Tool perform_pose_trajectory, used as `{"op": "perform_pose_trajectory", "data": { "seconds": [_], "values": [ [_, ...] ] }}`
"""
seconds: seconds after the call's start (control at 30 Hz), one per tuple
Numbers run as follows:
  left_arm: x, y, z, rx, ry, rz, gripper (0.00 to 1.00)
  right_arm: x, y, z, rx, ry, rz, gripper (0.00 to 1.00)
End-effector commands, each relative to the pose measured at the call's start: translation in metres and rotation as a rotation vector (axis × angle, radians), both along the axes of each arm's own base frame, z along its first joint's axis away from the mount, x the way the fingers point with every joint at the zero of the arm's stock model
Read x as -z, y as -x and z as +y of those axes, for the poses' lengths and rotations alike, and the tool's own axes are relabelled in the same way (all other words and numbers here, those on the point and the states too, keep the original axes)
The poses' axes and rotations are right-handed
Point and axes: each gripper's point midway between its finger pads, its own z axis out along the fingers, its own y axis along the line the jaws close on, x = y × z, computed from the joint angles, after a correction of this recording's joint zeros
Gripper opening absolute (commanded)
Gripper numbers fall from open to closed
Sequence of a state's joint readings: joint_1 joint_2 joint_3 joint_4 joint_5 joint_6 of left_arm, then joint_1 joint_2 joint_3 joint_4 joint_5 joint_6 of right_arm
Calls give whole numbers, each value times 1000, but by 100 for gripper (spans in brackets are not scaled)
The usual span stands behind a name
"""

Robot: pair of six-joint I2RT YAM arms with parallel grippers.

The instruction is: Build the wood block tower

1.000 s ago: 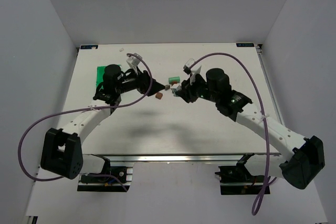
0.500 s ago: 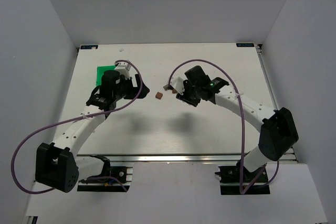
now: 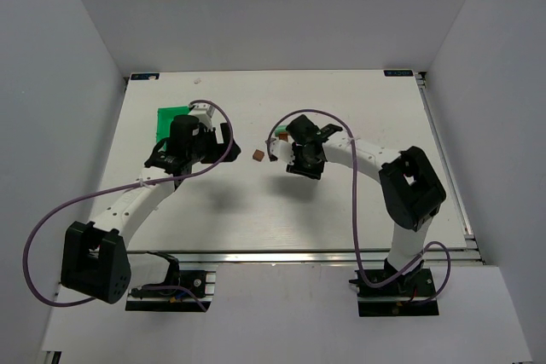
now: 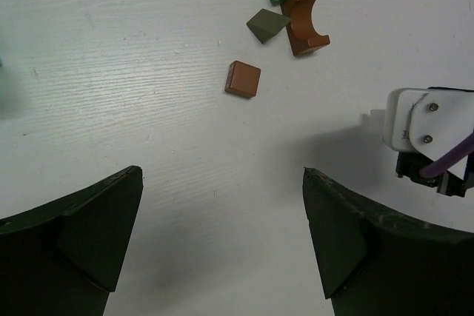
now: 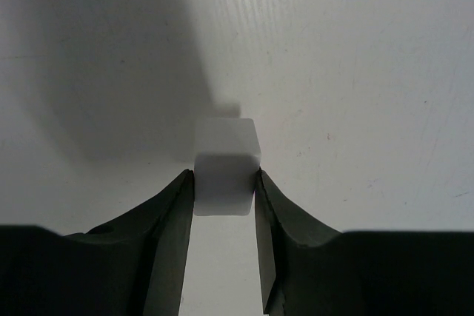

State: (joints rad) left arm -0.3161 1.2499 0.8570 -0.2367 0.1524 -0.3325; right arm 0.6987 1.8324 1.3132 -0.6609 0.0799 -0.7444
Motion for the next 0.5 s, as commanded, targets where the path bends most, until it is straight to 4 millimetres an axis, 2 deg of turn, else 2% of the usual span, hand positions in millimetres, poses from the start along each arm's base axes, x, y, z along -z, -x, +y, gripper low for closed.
{"op": "perform_pose_trajectory", "data": {
  "seconds": [0.0,0.23,0.3,0.33,0.37,0.47],
  "values": [
    [3,1,6,-7,-24,-8,98,-14,-21,1,-23,8,-53,0],
    [9,2,5,5,-31,4,98,3,-28,2,-22,12,-6,1],
    [10,1,5,7,-32,6,98,6,-30,2,-20,7,6,9],
    [10,1,5,7,-33,8,98,6,-30,3,-22,3,11,18],
    [10,1,5,7,-33,9,98,7,-31,4,-20,-1,12,23],
    [11,0,4,13,-35,13,98,6,-34,6,-18,-11,8,32]
  ]
}}
